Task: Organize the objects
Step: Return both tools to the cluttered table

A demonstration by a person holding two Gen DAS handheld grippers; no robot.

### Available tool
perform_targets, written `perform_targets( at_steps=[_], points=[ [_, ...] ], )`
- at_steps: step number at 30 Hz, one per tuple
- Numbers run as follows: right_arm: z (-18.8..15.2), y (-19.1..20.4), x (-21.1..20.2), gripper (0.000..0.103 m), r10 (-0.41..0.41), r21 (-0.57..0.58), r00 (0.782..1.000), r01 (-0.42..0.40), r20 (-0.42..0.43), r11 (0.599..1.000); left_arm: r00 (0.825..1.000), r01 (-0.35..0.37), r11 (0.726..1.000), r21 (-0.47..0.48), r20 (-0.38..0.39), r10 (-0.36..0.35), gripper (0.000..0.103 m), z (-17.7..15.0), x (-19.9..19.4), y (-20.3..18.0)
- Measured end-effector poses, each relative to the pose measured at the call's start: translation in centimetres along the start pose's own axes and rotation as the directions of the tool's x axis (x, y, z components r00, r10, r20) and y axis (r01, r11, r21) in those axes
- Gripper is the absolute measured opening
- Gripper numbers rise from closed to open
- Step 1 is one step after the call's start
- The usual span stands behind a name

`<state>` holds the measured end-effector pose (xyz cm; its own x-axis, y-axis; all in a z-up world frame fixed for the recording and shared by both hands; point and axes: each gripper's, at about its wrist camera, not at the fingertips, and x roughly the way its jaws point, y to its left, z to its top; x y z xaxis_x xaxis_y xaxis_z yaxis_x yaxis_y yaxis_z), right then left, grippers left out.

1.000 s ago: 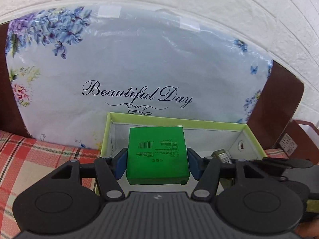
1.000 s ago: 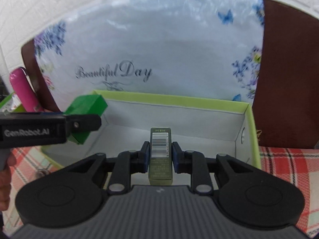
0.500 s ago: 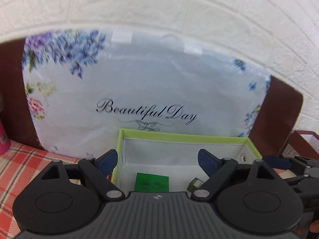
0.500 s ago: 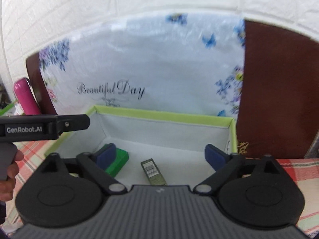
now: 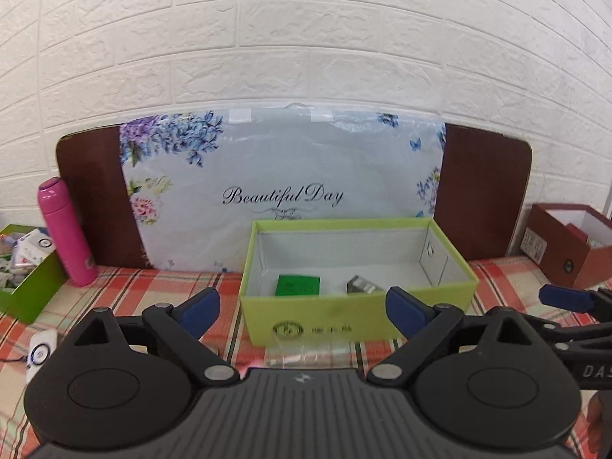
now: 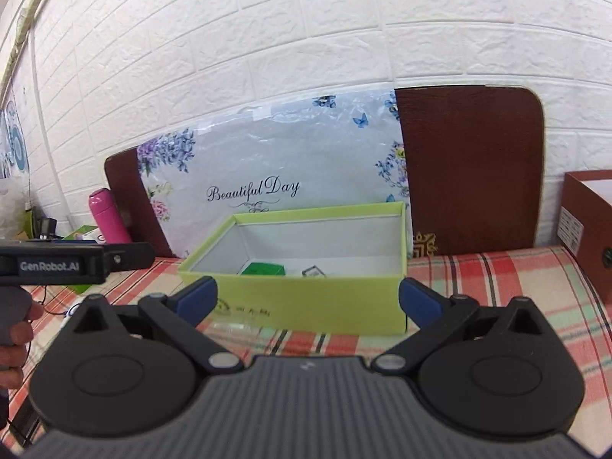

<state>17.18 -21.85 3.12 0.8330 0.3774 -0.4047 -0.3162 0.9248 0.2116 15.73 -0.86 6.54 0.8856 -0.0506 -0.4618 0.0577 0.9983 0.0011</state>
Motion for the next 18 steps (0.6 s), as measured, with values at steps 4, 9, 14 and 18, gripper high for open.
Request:
perform_targets(
  at_steps=[4,9,14,18],
  points=[
    [-2.5,0.8,-3.4,0.103,-0.013,-0.029,1.000,0.014,0.023,0.999,0.999,0.009,1.000,-0.011,-0.034,-0.009,0.096,-2.4,-1.9,-0.7],
    [-5.3,1.7,-6.3,0.103,-0.050,-0.045,0.998,0.051,0.033,0.998,0.996,-0.002,1.000,-0.015,-0.087,0.001,0.096,-5.4,-3.1,-1.4],
    [-7.8,2.6,-7.8,0.103,-0.079,-0.065,0.997,0.080,0.015,0.995,0.991,-0.008,0.999,-0.040,-0.134,0.002,0.096,-7.6,-3.8,-1.1],
    [-9.8,3.1,-8.1,0.103,-0.096,-0.071,0.995,0.094,-0.021,0.993,0.987,-0.011,0.999,-0.043,-0.160,0.004,0.096,-9.0,-4.2,-0.6]
  ],
)
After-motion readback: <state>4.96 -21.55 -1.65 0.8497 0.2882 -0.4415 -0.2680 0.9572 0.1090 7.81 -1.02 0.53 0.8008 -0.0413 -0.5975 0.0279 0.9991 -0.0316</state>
